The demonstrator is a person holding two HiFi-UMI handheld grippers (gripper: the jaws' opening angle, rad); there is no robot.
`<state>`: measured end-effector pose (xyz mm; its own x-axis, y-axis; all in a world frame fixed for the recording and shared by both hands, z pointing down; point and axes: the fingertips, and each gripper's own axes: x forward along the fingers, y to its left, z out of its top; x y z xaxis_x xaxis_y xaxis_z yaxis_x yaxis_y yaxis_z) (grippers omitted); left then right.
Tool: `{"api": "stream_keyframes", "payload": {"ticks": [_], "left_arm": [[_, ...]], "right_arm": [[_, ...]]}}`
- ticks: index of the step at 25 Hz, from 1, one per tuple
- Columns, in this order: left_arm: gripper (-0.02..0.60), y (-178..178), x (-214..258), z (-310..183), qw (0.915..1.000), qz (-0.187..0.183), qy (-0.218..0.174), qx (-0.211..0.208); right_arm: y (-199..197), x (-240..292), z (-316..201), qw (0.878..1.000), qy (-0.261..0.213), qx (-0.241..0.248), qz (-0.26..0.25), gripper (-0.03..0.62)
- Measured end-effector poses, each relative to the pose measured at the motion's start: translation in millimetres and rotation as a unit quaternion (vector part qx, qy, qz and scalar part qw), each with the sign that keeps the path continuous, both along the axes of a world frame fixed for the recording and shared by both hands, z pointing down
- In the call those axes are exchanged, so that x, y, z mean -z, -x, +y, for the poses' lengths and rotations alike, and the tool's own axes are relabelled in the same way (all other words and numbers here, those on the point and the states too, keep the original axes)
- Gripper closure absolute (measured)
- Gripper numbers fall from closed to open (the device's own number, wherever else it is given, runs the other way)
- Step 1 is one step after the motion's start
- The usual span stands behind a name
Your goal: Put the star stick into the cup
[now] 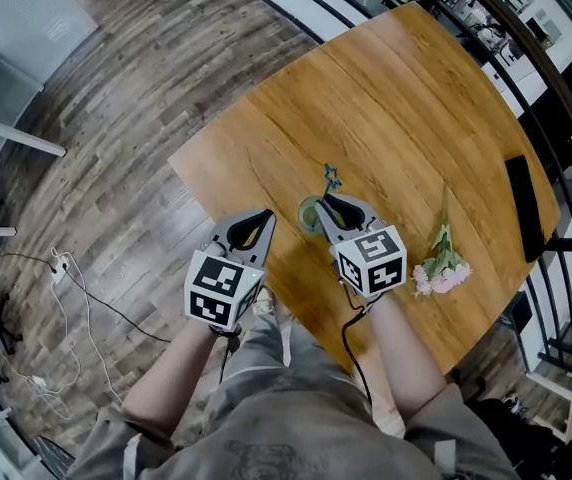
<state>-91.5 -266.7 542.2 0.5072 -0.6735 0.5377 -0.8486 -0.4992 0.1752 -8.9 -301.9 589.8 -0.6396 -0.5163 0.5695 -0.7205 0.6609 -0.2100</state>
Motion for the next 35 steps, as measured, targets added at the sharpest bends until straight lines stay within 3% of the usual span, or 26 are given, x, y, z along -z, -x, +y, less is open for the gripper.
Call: {"api": "stream_keyframes", "payload": {"ticks": [3, 9, 13, 20, 26, 35], "left_arm": [[0.565, 0, 0, 6, 1.0000, -0.002, 0.001, -0.003], [0.565, 2, 8, 13, 1.0000, 0.008, -0.002, 0.000], [0.565, 5, 29, 13, 0.9998, 0.008, -0.020, -0.001], [0.565, 14, 76, 8, 0.9979, 0.001, -0.064, -0.014], [0.565, 15, 130, 9, 0.9923, 0.026, -0.121, -0.005], [0.565, 9, 185, 35, 0.9842, 0.007, -0.175, -0.026]], "right_arm": [[1, -1, 3, 1.000, 0.005, -0.001, 0.000, 0.420], [-5, 17, 6, 1.000, -0.004, -0.010, -0.004, 0.418], [-6, 52, 5, 0.999, -0.032, -0.006, -0.016, 0.457], [0, 141, 13, 0.991, -0.129, 0.004, -0.030, 0.517], [-8, 207, 33, 0.981, -0.181, -0.002, -0.072, 0.540], [-18, 274, 76, 0.964, -0.240, 0.011, -0.113, 0.554]]}}
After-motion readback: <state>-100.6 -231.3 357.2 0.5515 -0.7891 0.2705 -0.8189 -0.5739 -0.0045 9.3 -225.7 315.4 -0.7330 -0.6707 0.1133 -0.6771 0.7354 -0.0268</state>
